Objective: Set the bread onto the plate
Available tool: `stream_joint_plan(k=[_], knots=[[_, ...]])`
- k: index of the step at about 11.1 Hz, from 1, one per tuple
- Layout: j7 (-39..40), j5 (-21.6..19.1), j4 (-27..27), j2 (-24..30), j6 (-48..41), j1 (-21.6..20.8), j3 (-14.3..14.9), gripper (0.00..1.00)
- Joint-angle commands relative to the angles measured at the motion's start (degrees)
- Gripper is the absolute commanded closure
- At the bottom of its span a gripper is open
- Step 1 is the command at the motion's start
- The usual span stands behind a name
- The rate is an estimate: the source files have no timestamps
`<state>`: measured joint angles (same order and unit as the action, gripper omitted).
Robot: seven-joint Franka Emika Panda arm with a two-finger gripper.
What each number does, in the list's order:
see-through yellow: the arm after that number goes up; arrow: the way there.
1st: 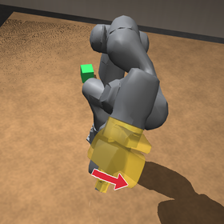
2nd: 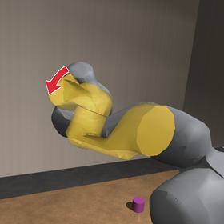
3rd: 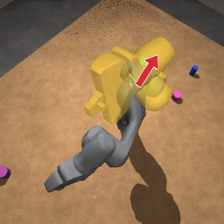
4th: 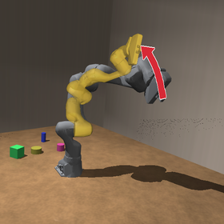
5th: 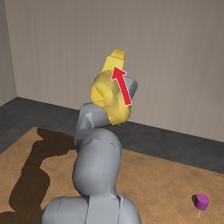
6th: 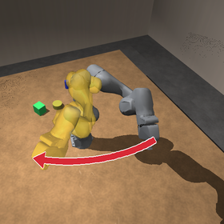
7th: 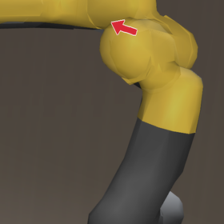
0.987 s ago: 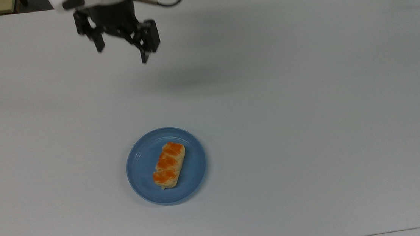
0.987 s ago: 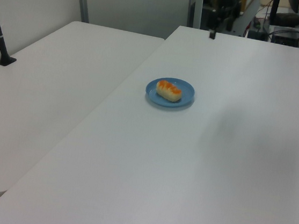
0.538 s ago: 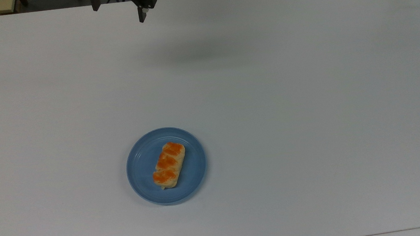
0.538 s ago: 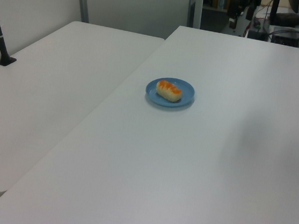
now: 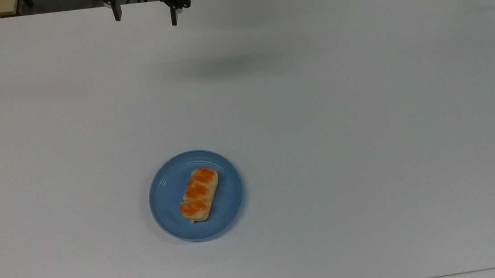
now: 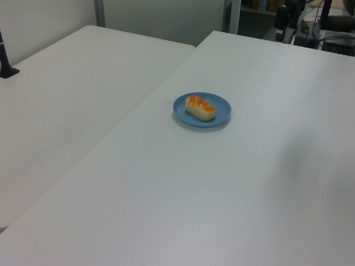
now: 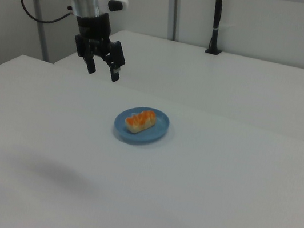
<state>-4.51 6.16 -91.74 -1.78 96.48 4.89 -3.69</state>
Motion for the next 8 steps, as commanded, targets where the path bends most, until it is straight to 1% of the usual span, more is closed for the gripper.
stream_joint_plan(k=[1, 3, 4, 5, 6, 7, 8], knots=[[1.70, -0.79, -2.13, 1.95, 2.05, -1.37, 1.58, 0.00], [1.44, -0.97, -2.04, 2.13, 1.96, -1.54, 1.93, 0.00], [1.18, -0.97, -2.04, 2.48, 1.96, -3.37, 4.11, 0.00], [1.26, -1.84, -2.39, 4.05, 1.96, -6.96, 7.87, 0.00], [1.43, -4.55, -2.13, 4.24, 1.70, -7.34, 9.48, 0.00], [1.61, -6.92, -2.04, 4.15, 1.87, -6.39, 9.49, 0.00], [1.61, -7.38, -2.04, 4.15, 1.87, -5.51, 9.49, 0.00]])
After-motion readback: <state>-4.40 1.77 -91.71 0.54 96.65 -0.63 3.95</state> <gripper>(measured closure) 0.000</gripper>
